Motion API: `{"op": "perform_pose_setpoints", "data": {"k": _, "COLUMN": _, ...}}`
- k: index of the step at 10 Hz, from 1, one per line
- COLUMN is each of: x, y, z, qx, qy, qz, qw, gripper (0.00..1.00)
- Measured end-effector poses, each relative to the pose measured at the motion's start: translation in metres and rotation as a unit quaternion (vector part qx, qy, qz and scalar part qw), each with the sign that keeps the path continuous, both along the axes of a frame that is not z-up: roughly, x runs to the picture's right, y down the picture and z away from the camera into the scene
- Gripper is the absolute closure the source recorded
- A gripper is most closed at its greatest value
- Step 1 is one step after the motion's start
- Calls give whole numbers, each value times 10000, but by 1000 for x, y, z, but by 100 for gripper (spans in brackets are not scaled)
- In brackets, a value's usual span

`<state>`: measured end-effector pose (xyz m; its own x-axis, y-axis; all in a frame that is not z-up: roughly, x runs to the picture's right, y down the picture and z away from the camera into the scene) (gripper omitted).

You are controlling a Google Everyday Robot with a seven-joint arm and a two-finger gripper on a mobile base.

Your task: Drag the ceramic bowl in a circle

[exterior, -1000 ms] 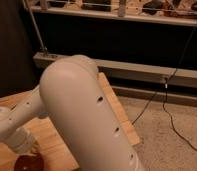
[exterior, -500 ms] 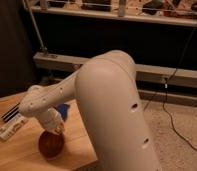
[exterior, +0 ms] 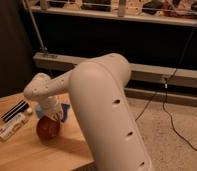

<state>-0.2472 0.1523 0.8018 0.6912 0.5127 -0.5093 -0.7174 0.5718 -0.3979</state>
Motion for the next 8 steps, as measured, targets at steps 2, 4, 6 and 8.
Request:
{"op": "perform_pose_setpoints", "data": {"k": 2, "x": -43, "y": 5, "z": 2, "qx": -56, "qy": -157, "qz": -99, "qw": 9998, "gripper": 100}}
{"op": "perform_pose_setpoints", "data": {"k": 4, "x": -82, "y": 20, "z": -6, "qx": -126, "qy": -378, "qz": -408, "qw": 9984, "gripper": 100}}
{"op": "perform_pose_setpoints", "data": {"k": 6, "x": -116, "y": 56, "z": -23, "qx": -168, "qy": -671, "qz": -1111, "qw": 9914, "gripper": 100}}
{"op": "perform_pose_setpoints", "data": {"k": 8, "x": -141, "y": 99, "z": -51, "qx": -208, "qy": -1066, "qz": -1857, "qw": 9766, "gripper": 100}}
